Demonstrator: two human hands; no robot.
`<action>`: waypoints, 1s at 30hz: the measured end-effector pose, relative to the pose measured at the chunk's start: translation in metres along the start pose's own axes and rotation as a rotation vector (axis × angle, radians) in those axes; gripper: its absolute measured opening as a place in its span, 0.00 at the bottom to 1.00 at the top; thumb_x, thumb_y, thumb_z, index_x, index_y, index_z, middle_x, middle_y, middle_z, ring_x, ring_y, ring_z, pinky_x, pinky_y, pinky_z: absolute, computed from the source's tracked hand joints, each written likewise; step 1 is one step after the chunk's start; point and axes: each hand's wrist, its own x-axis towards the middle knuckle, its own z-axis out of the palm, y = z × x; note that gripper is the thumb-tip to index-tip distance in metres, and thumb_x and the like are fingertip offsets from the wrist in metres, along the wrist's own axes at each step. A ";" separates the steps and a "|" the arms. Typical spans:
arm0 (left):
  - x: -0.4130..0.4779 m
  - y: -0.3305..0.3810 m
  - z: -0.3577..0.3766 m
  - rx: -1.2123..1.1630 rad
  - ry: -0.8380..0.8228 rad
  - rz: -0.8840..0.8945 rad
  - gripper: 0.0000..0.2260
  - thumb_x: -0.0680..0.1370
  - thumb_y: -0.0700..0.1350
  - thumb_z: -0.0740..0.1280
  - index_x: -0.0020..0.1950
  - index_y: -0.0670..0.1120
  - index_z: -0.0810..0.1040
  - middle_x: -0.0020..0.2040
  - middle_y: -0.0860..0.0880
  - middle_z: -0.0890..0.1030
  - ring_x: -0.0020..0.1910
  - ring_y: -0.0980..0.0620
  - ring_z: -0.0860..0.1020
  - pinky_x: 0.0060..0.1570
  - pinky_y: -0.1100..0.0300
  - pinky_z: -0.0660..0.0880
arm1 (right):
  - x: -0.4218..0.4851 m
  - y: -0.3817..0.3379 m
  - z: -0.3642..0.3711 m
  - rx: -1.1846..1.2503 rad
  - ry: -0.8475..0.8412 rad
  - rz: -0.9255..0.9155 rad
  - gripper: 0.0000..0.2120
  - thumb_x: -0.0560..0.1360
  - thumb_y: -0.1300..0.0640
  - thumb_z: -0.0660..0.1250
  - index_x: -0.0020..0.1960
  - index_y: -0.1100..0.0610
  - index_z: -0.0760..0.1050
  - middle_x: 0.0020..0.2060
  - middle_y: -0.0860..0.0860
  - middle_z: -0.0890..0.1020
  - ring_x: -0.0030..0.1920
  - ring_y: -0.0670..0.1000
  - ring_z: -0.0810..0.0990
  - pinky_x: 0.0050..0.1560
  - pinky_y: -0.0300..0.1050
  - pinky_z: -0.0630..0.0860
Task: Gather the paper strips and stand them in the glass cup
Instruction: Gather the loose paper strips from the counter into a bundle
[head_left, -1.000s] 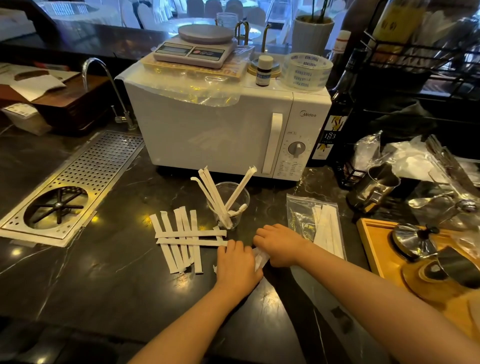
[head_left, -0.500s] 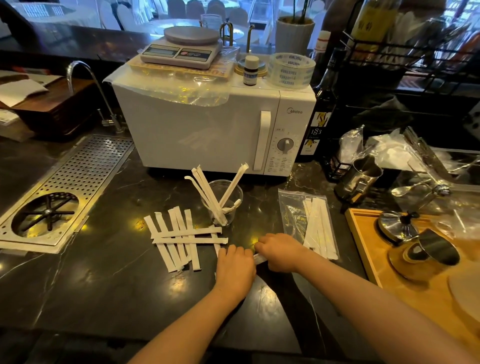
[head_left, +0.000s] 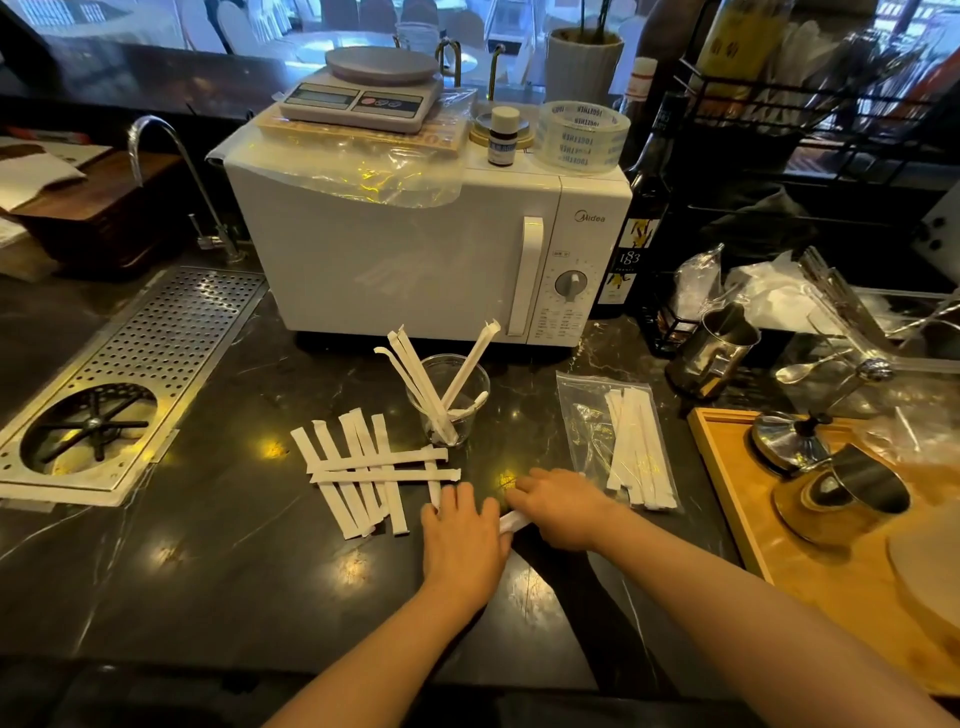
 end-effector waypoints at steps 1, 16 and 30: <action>-0.001 -0.002 -0.002 -0.008 -0.001 -0.031 0.19 0.77 0.56 0.55 0.63 0.46 0.66 0.66 0.42 0.64 0.65 0.42 0.62 0.60 0.48 0.63 | 0.000 0.000 0.000 -0.009 -0.002 -0.002 0.15 0.74 0.62 0.61 0.60 0.62 0.67 0.57 0.60 0.75 0.58 0.60 0.72 0.54 0.52 0.70; -0.004 -0.019 -0.014 -0.088 -0.105 -0.131 0.24 0.74 0.59 0.61 0.64 0.47 0.65 0.65 0.42 0.67 0.65 0.43 0.65 0.61 0.49 0.63 | 0.009 -0.013 -0.003 0.018 -0.014 -0.026 0.13 0.73 0.64 0.61 0.58 0.62 0.69 0.55 0.61 0.76 0.57 0.60 0.73 0.53 0.53 0.71; -0.006 -0.026 -0.013 -0.099 -0.091 0.158 0.14 0.77 0.41 0.57 0.63 0.42 0.69 0.61 0.41 0.73 0.59 0.42 0.71 0.55 0.51 0.69 | 0.007 -0.030 -0.011 0.234 0.039 0.001 0.16 0.73 0.64 0.62 0.59 0.61 0.66 0.56 0.60 0.76 0.55 0.58 0.74 0.47 0.50 0.71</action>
